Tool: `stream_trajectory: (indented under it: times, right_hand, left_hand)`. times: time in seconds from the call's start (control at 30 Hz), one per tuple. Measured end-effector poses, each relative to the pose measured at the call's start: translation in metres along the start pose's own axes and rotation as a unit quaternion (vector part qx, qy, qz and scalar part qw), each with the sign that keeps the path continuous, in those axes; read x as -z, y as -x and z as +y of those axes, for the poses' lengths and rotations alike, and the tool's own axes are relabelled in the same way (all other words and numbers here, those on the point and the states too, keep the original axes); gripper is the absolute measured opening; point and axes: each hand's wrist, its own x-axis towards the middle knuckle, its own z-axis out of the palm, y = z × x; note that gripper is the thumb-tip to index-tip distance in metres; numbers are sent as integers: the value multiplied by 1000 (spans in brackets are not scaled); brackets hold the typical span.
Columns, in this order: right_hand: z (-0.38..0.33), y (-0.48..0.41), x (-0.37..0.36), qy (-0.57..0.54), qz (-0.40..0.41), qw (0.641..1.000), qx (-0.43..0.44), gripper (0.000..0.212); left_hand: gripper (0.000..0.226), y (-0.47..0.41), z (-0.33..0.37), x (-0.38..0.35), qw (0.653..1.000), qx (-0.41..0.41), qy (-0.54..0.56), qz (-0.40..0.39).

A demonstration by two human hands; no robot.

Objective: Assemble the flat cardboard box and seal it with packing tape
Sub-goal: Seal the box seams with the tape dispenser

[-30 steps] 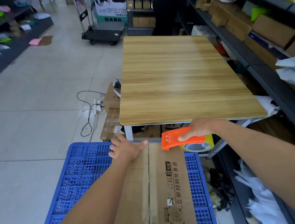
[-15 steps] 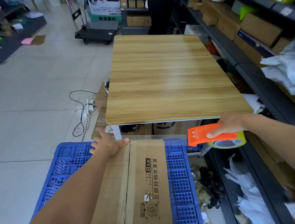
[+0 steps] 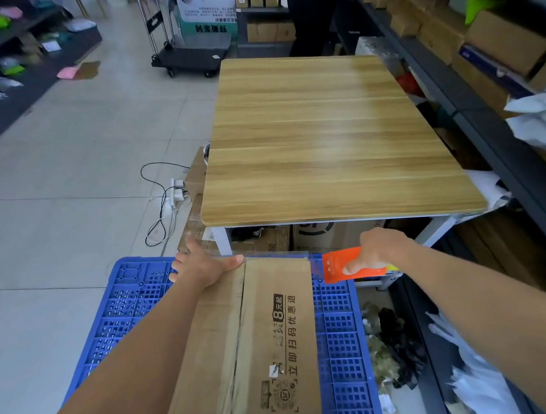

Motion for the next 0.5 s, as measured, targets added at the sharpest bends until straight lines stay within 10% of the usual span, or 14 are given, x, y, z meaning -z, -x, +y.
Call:
stream_trajectory:
  times: [0.5]
  right_hand:
    - [-68,-23,-58,21,77,996,-27,38]
  left_hand:
    - [108,-8,-22,17,978,2,207,-41]
